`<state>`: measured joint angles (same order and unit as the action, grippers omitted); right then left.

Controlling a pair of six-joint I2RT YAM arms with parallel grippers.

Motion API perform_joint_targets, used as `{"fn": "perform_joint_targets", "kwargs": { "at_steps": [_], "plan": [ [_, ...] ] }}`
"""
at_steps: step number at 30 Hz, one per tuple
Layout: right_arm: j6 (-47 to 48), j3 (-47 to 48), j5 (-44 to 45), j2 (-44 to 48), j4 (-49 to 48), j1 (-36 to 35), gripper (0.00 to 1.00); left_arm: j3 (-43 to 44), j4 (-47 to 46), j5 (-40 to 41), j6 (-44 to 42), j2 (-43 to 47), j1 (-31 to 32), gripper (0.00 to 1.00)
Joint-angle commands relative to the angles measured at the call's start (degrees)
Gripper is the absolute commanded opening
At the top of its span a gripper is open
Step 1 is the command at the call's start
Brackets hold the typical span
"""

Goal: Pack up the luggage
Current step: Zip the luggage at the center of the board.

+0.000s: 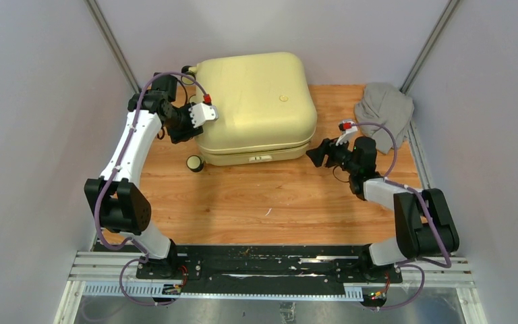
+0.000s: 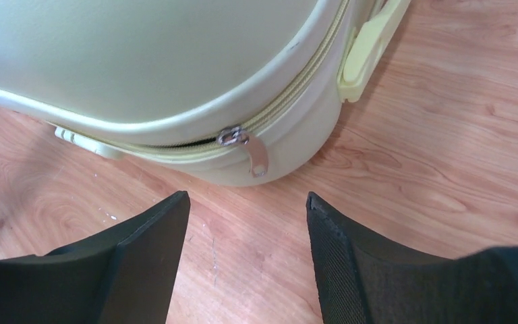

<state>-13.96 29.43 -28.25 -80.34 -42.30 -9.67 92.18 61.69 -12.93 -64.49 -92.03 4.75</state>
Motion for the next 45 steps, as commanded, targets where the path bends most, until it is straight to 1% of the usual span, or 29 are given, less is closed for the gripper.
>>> {"fn": "perform_joint_targets", "kwargs": {
  "at_steps": [1,5,8,13,16,18,20,23,24,26,29,30,32,36,39,40,45],
  "plan": [
    [0.0,5.4,-11.8,-4.8,-0.5,3.1,0.68,1.7,-1.4,1.8,3.8,3.4,-0.3,0.0],
    [-0.7,8.1,-18.2,-9.2,-3.1,3.8,0.67,1.3,-1.4,2.2,3.3,3.6,-0.3,0.0],
    [-1.7,9.4,-20.0,-11.9,-5.2,3.9,0.63,1.5,-1.4,2.4,3.1,3.5,-0.3,0.0],
    [-4.1,10.1,-21.9,-15.7,-9.5,4.1,0.48,1.4,-1.4,2.5,2.8,3.5,-0.3,0.0],
    [-6.6,9.1,-22.5,-17.2,-16.0,4.5,0.36,1.2,-1.4,2.7,2.4,3.4,-0.3,0.0],
    [-8.6,8.4,-22.6,-18.0,-20.3,4.9,0.32,1.0,-1.3,2.8,2.2,3.6,-0.2,0.0],
    [-10.3,8.2,-22.5,-18.8,-23.0,5.4,0.33,0.9,-1.3,2.9,1.9,3.7,-0.3,0.0],
    [-11.1,8.5,-22.0,-19.5,-23.3,5.8,0.45,0.8,-1.4,3.0,1.6,3.9,-0.3,0.0],
    [-10.8,8.6,-21.6,-19.4,-23.0,5.8,0.47,0.7,-1.3,3.0,1.5,4.0,-0.3,0.0],
    [-10.1,9.0,-21.1,-19.4,-21.8,5.8,0.49,0.7,-1.3,2.9,1.5,4.0,-0.2,0.0],
    [-9.5,10.0,-21.6,-19.7,-20.8,5.8,0.49,0.5,-1.3,3.0,1.2,4.3,-0.3,0.0],
    [-9.5,10.3,-21.9,-19.9,-20.7,5.8,0.46,0.5,-1.3,2.9,1.2,4.4,-0.3,0.0],
    [-9.6,11.1,-22.5,-20.4,-20.5,5.9,0.38,0.5,-1.3,2.9,1.2,4.4,-0.3,0.0],
    [-10.6,11.3,-23.0,-20.8,-21.5,5.9,0.16,0.5,-1.3,2.7,1.1,4.6,-0.2,0.0],
    [-10.2,10.2,-22.1,-20.0,-21.6,6.0,0.03,0.5,-1.3,2.7,1.1,4.8,-0.3,0.0],
    [-10.1,9.9,-21.7,-19.7,-21.5,6.0,0.0,0.5,-1.3,2.8,1.0,4.8,-0.3,0.0],
    [-9.7,8.6,-20.4,-18.1,-20.9,6.3,0.0,0.4,-1.3,2.7,1.1,5.0,-0.3,0.0]
  ]
}}
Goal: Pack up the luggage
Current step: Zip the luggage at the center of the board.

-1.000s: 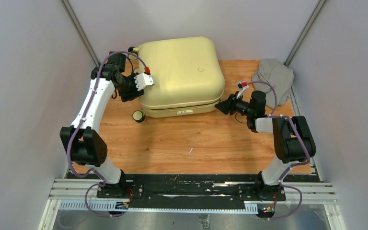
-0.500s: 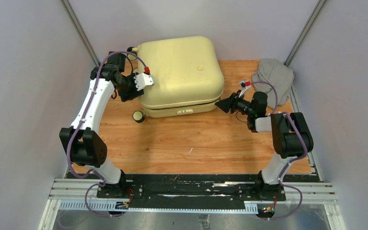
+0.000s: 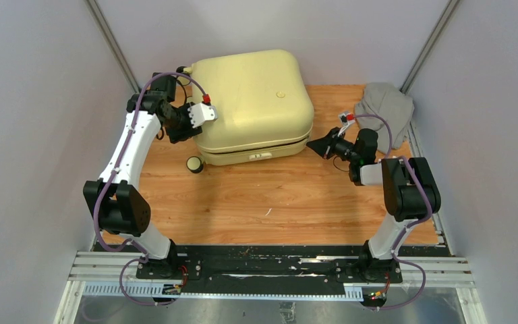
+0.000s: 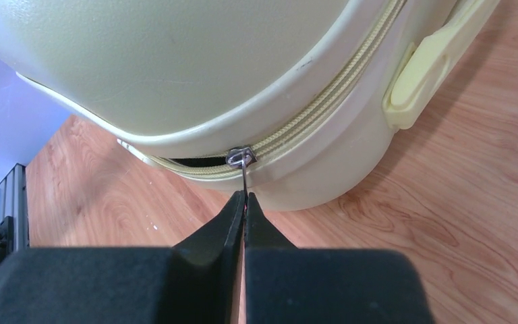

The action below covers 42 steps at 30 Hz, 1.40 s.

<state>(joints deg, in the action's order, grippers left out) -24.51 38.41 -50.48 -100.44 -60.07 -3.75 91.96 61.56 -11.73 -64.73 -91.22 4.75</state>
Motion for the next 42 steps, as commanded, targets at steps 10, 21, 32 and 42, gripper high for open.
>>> {"fn": "perform_joint_targets", "kwargs": {
  "at_steps": [10,21,32,42],
  "plan": [
    [1.3,-1.8,0.7,4.7,-1.7,0.2,0.01,0.5,-1.2,0.9,1.6,4.6,-0.3,0.0],
    [-2.9,0.2,-0.9,1.8,-4.7,-0.1,0.0,0.5,-1.2,0.8,1.7,4.8,-0.3,0.0],
    [-0.1,1.9,-0.9,0.4,-0.2,-0.3,0.42,0.6,-1.2,0.8,1.4,4.9,-0.3,0.0],
    [1.7,4.5,-1.2,-1.2,2.1,-1.3,0.53,0.9,-1.2,0.8,1.5,4.9,-0.3,0.0]
  ]
}}
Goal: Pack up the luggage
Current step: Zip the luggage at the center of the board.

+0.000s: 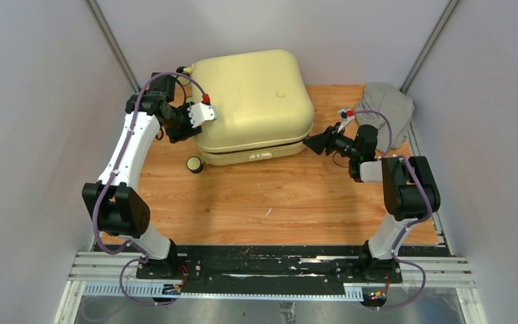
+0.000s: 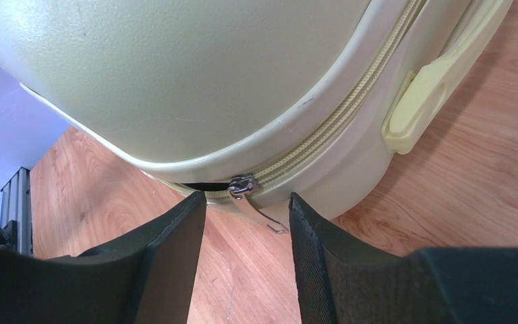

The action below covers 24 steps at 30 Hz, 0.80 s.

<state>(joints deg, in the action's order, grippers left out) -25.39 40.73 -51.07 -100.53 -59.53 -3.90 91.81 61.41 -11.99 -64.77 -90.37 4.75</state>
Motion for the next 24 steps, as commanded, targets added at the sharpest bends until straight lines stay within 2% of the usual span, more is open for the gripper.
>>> {"fn": "perform_joint_targets", "kwargs": {
  "at_steps": [1,2,8,10,24],
  "plan": [
    [3.4,2.6,-0.3,-1.2,2.5,-1.3,0.52,1.1,-1.0,1.0,1.6,4.1,-0.3,0.0],
    [4.0,2.9,0.0,-1.2,3.6,-1.4,0.5,1.0,-1.0,1.1,1.5,4.2,-0.3,0.0],
    [5.1,2.0,2.0,0.5,3.9,-1.5,0.09,0.8,-1.0,1.2,1.4,4.4,-0.3,0.0],
    [5.4,1.2,3.0,1.4,3.5,-1.5,0.01,0.9,-1.0,1.1,1.6,4.3,-0.3,0.0],
    [5.5,-0.5,2.9,4.0,4.0,-1.8,0.0,0.8,-1.0,0.3,2.3,4.6,-0.2,0.0]
  ]
}}
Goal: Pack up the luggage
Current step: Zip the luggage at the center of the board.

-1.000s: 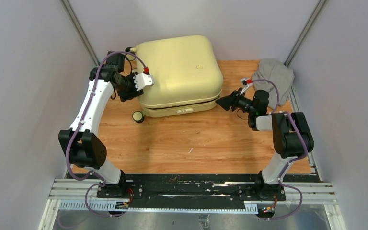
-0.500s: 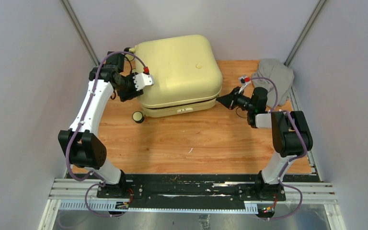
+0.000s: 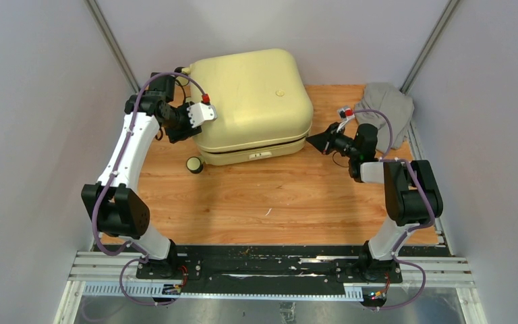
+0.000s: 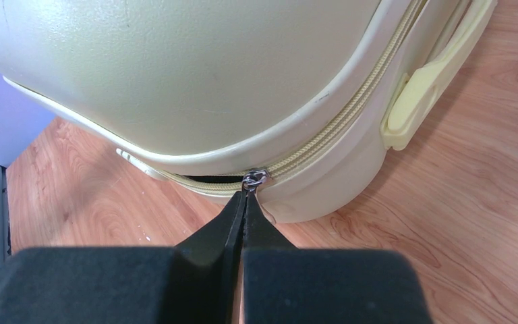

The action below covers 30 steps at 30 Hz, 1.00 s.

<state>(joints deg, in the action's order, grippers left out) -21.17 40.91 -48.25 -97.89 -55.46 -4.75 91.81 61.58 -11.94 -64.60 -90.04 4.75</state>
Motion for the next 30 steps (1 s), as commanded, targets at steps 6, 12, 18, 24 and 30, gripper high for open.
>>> {"fn": "perform_joint_targets", "kwargs": {
  "at_steps": [6,12,18,24,30],
  "plan": [
    [2.8,-1.6,0.2,2.8,1.3,-4.0,0.0,0.9,-1.2,-0.3,2.7,4.3,0.1,0.0],
    [3.4,-3.1,2.5,3.5,2.3,-5.2,0.1,0.7,-1.2,0.0,2.6,4.4,0.4,0.0],
    [3.0,-3.6,8.3,5.2,4.1,-2.5,0.53,0.6,-1.2,0.5,2.3,5.0,0.4,0.0],
    [5.8,-4.3,10.4,8.4,6.9,0.4,0.79,0.5,-1.2,0.4,1.9,5.5,0.4,0.0],
    [7.6,1.4,-0.5,3.2,10.0,1.1,0.85,0.7,-1.2,0.4,2.0,5.3,0.4,0.0]
  ]
}}
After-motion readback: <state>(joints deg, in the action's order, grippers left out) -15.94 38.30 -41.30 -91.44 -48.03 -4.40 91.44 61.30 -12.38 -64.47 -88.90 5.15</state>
